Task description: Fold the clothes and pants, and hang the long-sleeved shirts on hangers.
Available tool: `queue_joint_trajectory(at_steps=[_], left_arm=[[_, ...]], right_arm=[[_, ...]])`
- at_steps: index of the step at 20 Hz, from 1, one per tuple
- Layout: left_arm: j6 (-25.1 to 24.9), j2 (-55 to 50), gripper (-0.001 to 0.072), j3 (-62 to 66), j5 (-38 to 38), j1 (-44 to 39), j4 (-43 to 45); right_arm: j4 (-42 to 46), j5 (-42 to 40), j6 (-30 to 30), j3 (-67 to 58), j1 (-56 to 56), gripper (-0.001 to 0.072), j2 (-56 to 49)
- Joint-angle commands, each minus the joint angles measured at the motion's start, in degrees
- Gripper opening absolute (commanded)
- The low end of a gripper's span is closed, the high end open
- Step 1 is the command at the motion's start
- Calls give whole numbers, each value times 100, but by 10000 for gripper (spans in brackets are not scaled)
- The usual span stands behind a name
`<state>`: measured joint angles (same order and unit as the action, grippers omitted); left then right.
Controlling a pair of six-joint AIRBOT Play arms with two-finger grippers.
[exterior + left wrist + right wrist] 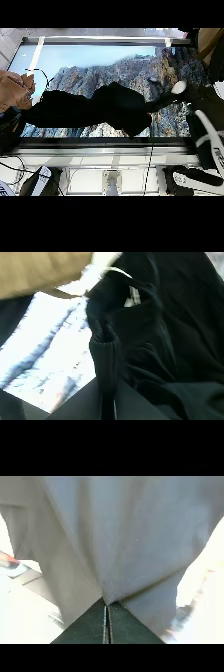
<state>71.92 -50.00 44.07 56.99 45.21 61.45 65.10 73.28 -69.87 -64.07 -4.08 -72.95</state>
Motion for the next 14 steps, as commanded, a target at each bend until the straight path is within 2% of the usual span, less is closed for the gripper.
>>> queue_joint_trajectory(at_steps=[1, 3, 6, 8, 10, 11, 14], left_arm=[[-33, 2, 21, 72, -216, 448, 7], [-31, -4, 21, 72, -424, 529, 4], [-31, -22, 21, 72, -778, 516, -15], [-31, -22, 21, 72, -935, 527, -11], [-28, -20, 21, 72, -1012, 527, -13], [-28, -22, 21, 72, -1012, 527, -13], [31, -22, 21, 72, -1010, 525, -15]], right_arm=[[481, 546, -142, -957, 750, 8, 938], [527, 146, -319, -1556, 1102, 7, 1228], [592, -660, -431, -2090, 1209, 6, 975], [739, -1346, -782, -2177, 1215, 6, 450], [673, -2258, -1626, -2365, 1338, 6, -348], [529, -2520, -1858, -2542, 1379, 6, -761], [-160, -2645, -1937, -3451, 1379, 7, -2120]])
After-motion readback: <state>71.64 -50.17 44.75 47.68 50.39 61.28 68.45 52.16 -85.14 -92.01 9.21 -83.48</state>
